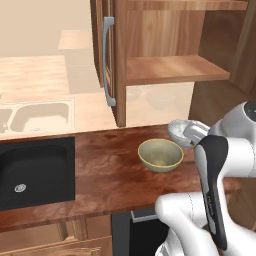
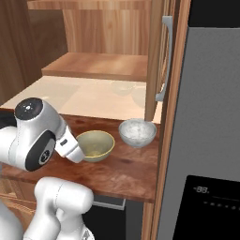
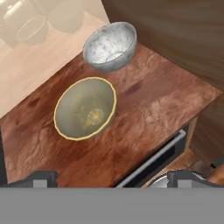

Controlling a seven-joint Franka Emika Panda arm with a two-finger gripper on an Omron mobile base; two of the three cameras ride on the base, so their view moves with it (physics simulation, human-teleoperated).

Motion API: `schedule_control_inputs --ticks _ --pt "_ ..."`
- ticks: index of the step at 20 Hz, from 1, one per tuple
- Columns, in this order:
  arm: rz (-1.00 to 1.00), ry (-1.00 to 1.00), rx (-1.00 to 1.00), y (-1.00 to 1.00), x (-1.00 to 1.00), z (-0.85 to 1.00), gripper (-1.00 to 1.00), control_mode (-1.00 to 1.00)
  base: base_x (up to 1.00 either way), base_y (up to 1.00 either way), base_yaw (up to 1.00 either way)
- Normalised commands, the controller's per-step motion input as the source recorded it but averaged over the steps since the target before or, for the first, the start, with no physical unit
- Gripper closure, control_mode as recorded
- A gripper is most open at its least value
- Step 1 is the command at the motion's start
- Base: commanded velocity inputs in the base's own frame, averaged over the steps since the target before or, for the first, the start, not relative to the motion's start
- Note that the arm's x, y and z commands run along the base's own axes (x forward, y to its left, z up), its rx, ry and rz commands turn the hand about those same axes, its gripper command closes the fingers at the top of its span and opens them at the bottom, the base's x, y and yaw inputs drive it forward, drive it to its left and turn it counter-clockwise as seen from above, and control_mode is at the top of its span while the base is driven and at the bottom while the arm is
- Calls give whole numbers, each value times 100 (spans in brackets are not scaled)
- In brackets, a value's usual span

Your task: Open the cabinet. Pick the bowls from the counter and place them in the cabinet. Then close the cabinet.

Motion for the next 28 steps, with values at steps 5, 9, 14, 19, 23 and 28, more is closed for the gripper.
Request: schedule_control_inputs --ticks 5,9,14,19,23,28 --pt "2 0 0 -19 5 -11 -100 -100 0 0 0" --pt "2 0 -1 -17 9 -21 -100 -100 0 0 0" --pt "0 1 -8 0 7 -29 -100 -100 0 0 0" --pt "-1 7 -1 0 0 -47 -100 -100 0 0 0" --pt "-3 5 0 0 19 -69 -100 -100 0 0 0" --pt "-2 5 0 0 15 -49 -100 -100 0 0 0"
